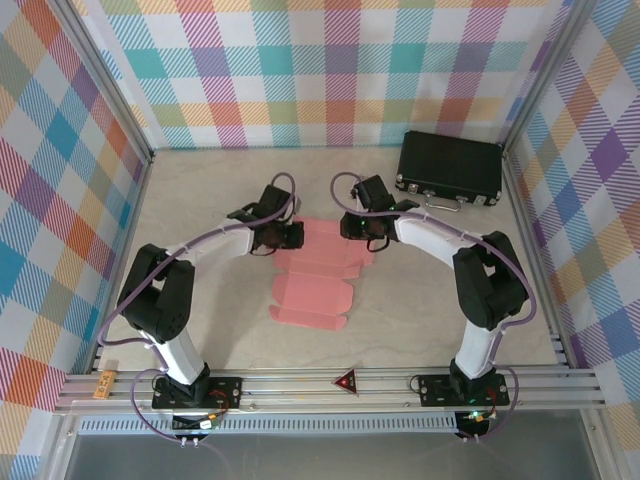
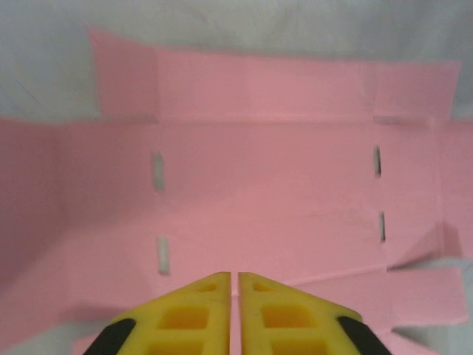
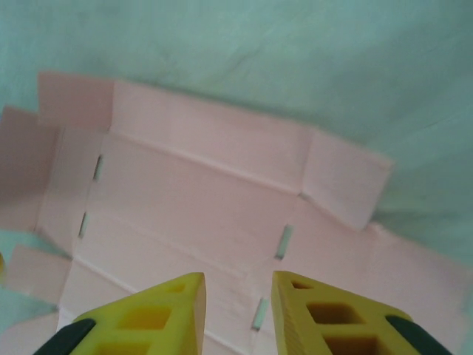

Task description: Fold the paper box

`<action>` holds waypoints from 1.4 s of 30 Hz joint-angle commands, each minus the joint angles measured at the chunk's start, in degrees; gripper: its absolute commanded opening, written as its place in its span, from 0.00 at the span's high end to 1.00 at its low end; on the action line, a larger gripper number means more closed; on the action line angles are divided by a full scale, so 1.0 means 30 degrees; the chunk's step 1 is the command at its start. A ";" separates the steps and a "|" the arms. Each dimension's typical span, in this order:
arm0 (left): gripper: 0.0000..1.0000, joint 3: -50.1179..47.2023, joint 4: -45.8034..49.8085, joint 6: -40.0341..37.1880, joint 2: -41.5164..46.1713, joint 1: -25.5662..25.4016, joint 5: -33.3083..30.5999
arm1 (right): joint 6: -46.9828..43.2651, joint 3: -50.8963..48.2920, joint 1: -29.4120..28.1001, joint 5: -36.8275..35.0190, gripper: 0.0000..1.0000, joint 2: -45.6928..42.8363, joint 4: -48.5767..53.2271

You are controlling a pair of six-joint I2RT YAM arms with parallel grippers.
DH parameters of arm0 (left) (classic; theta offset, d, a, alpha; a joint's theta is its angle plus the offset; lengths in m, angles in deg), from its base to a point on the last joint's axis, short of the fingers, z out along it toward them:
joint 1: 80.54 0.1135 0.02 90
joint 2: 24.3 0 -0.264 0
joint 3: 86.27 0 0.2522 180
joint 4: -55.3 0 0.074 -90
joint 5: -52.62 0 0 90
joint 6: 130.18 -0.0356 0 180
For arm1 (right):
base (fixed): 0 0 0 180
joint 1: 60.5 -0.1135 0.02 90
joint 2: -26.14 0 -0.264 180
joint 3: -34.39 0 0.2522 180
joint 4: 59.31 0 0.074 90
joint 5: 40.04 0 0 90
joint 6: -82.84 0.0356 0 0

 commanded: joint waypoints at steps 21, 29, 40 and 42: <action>1.00 -0.2818 -0.2917 0.3449 -0.2288 -0.1117 0.0134 | 0.0011 0.4449 0.0894 -0.0621 0.62 0.4485 0.3097; 1.00 -0.2708 -0.2771 0.3313 -0.2545 -0.1147 0.0148 | -0.0500 0.4244 0.0866 0.1409 0.69 0.4127 0.1998; 1.00 -0.2501 -0.2534 0.3035 -0.2825 -0.1176 0.0220 | -0.0823 0.4931 0.0863 0.4156 0.69 0.5286 0.1269; 1.00 -0.2482 -0.2506 0.3017 -0.2873 -0.1176 0.0211 | -0.0805 0.5027 0.0863 0.4344 0.68 0.5460 0.1221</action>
